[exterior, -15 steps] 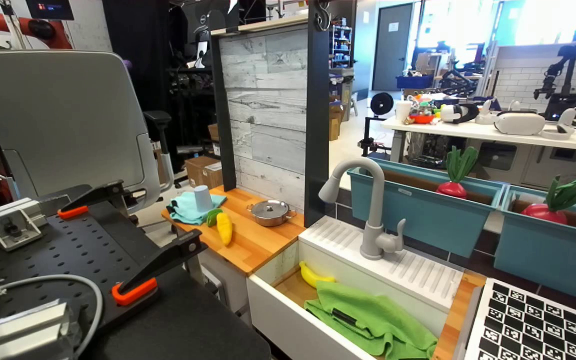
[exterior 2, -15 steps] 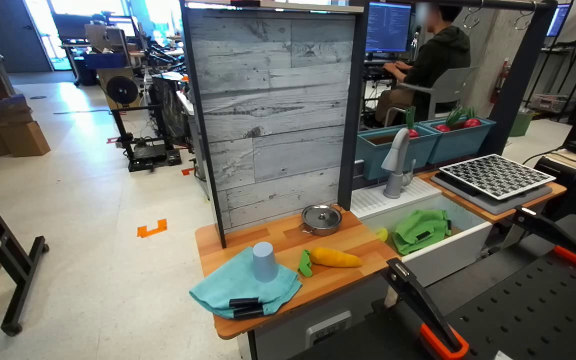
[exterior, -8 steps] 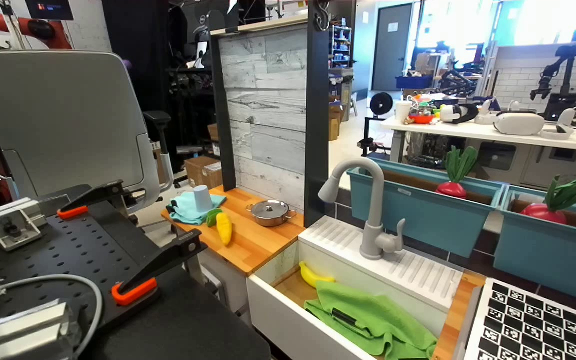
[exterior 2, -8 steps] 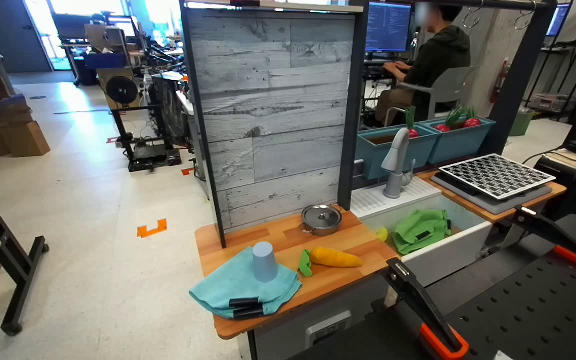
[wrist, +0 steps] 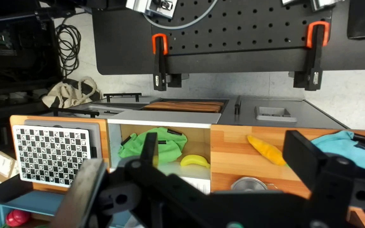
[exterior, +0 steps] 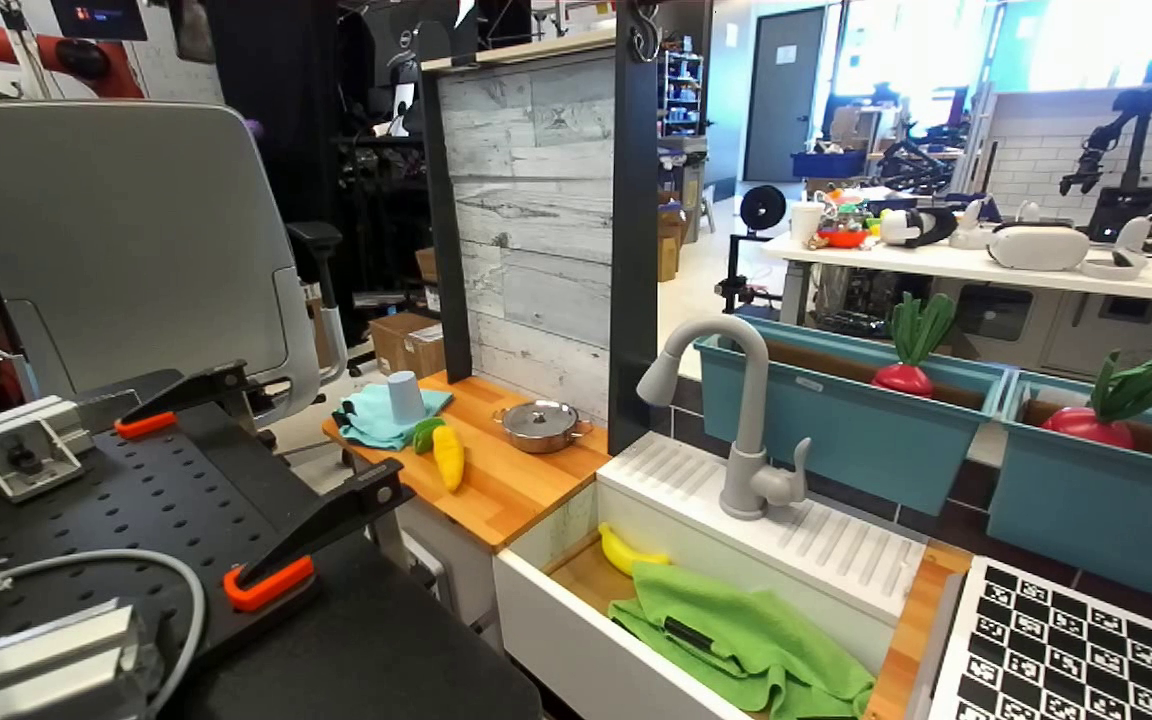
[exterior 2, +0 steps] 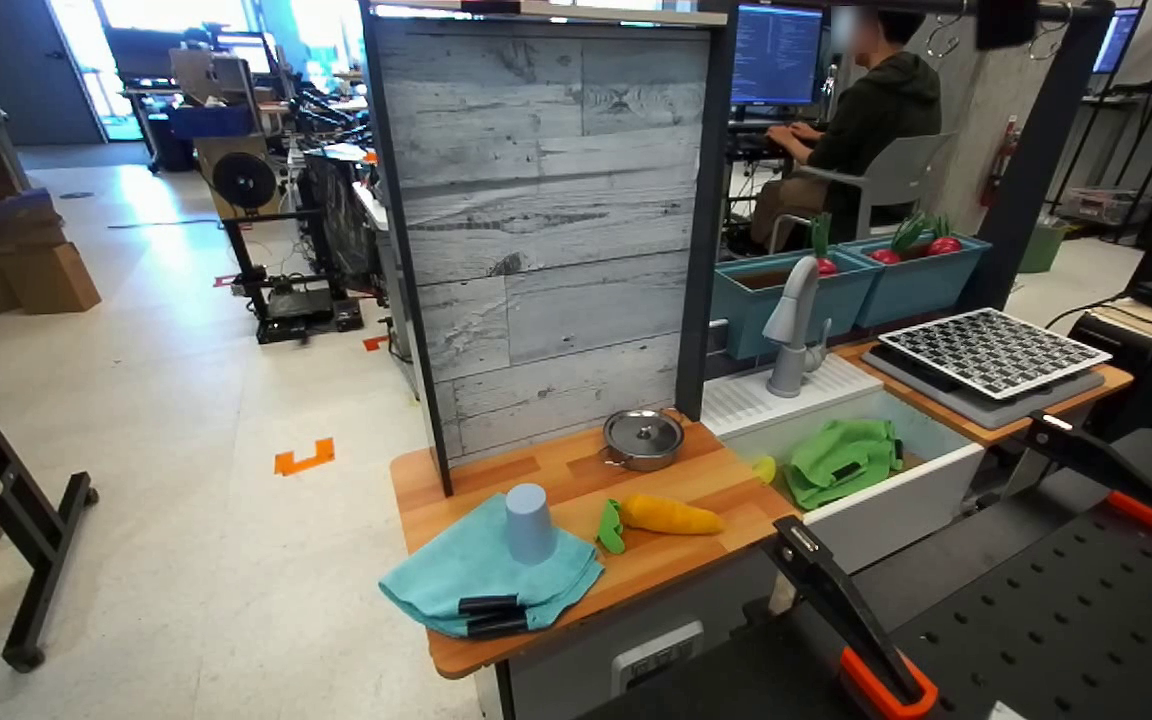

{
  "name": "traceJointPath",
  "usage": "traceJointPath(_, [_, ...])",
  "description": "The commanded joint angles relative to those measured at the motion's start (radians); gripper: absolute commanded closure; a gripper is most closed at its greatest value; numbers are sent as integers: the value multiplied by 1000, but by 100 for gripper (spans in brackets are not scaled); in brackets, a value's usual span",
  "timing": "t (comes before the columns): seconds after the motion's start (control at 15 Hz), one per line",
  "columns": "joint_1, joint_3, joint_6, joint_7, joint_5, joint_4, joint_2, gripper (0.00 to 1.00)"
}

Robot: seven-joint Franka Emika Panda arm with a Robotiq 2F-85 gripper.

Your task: Pick up the light blue cup from the countertop and move it to the right.

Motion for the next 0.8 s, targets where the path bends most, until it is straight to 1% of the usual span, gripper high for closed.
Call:
traceJointPath(0.0, [5, 39, 114, 101, -64, 41, 128, 0])
traceJointPath(0.13, [7, 50, 184, 143, -95, 55, 194, 0])
traceJointPath(0.4, [29, 46, 320, 195, -119, 121, 356, 0])
traceJointPath(0.6, [74, 37, 394, 201, -129, 184, 480, 0])
traceJointPath(0.73, [113, 28, 418, 185, -123, 229, 561, 0])
